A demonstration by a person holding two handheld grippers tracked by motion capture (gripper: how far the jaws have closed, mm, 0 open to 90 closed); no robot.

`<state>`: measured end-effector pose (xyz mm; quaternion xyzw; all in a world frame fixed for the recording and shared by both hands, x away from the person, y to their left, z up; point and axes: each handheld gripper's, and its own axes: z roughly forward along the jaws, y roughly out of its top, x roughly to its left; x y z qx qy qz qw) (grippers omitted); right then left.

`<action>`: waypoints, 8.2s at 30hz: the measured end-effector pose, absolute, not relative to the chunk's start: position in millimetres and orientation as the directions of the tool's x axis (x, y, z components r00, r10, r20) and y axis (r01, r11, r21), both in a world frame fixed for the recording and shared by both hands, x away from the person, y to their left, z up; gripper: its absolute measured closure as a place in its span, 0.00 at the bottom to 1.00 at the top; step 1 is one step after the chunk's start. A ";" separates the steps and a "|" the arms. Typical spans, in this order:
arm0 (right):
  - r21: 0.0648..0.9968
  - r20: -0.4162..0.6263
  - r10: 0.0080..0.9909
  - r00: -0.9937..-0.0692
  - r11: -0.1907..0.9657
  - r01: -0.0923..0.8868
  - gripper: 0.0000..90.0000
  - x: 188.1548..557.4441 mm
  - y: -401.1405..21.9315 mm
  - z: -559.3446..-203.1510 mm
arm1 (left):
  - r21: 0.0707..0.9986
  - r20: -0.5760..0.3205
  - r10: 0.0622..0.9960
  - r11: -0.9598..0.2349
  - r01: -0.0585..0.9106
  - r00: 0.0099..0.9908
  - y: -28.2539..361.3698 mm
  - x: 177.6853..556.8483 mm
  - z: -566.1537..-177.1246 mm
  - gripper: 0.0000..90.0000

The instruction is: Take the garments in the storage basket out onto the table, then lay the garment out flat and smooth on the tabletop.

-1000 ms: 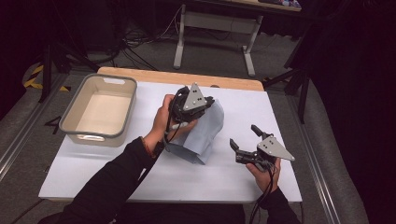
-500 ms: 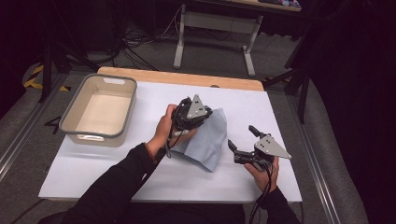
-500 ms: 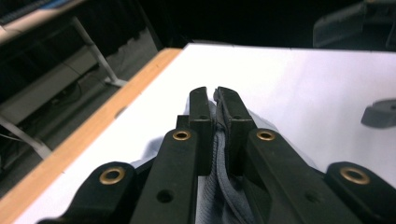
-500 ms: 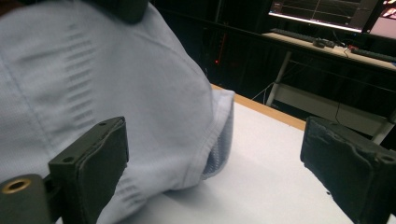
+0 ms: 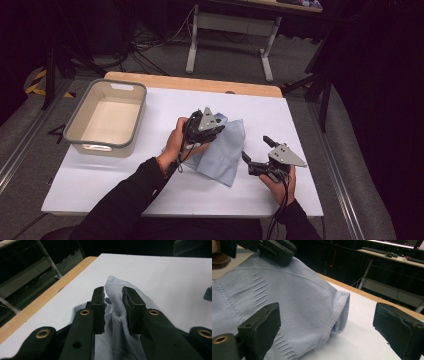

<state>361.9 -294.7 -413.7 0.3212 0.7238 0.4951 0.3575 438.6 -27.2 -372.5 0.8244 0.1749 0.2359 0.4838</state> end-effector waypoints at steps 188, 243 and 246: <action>0.832 -0.057 0.740 -0.670 0.406 0.378 0.87 426.2 -297.6 -438.9 | 0.752 0.120 0.504 -0.609 0.253 0.856 63.7 448.2 -451.0 0.89; 0.908 0.074 0.784 -0.616 0.202 0.367 0.32 451.0 -292.5 -391.4 | 0.759 0.170 0.496 -0.617 0.208 0.851 97.8 397.3 -441.9 0.75; 0.873 0.162 0.774 -0.612 0.178 0.455 0.32 467.0 -284.4 -398.5 | 0.749 0.164 0.491 -0.627 0.216 0.855 96.5 397.8 -444.6 0.73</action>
